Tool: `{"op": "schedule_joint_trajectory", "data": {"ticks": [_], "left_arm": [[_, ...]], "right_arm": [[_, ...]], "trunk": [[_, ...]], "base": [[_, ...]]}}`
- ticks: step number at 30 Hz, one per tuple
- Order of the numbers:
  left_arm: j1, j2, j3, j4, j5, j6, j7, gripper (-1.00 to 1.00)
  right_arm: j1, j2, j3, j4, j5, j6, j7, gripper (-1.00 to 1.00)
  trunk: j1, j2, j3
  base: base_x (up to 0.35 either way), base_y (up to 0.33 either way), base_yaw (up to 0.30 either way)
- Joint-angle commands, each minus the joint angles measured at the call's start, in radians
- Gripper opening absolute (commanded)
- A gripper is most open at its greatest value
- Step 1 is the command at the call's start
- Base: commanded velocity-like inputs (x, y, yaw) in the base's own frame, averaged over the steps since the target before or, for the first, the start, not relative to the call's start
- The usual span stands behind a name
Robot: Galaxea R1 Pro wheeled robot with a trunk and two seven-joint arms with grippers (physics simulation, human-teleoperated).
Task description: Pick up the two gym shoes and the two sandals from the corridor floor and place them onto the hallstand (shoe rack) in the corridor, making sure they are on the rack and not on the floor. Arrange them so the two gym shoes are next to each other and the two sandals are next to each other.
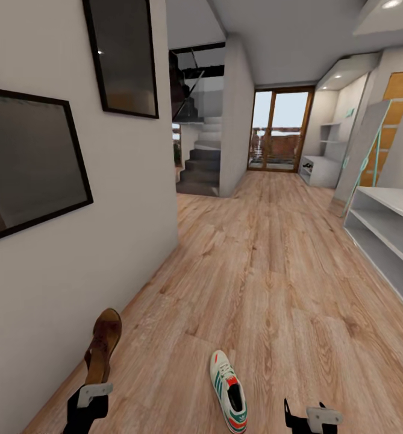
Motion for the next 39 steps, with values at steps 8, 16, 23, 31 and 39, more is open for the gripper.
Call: {"op": "schedule_joint_trajectory", "data": {"ticks": [8, 16, 23, 31, 39], "left_arm": [[-0.102, -0.051, 0.001, -0.044, -0.015, 0.065, -0.015, -1.0], [-0.335, -0.123, -0.084, -0.067, -0.021, 0.375, -0.056, -1.0], [-0.373, -0.14, -0.241, -0.088, -0.017, 0.431, -0.053, -1.0], [-0.373, -0.146, -0.25, -0.09, -0.02, 0.431, -0.054, -1.0], [-0.371, -0.151, -0.252, -0.123, -0.019, 0.434, -0.056, -1.0]], "right_arm": [[-0.002, 0.072, 0.01, -0.044, 0.0, 0.074, -0.006, 1.0], [-0.022, 0.101, 0.011, -0.307, -0.002, 0.532, -0.003, 1.0], [-0.024, 0.11, 0.015, -0.34, -0.003, 0.573, -0.003, 1.0], [-0.024, 0.111, 0.014, -0.332, -0.003, 0.574, -0.003, 1.0], [-0.024, 0.111, 0.012, -0.325, -0.004, 0.574, -0.003, 1.0]], "trunk": [[0.0, 0.0, -0.001], [0.0, 0.0, -0.001], [0.0, 0.0, -0.002], [0.0, 0.0, -0.01], [0.001, -0.001, -0.023]], "base": [[0.002, 0.0, 0.007], [0.0, 0.0, 0.0], [0.107, 0.0, 0.006], [0.09, 0.0, 0.14], [0.006, 0.0, 0.093]]}}
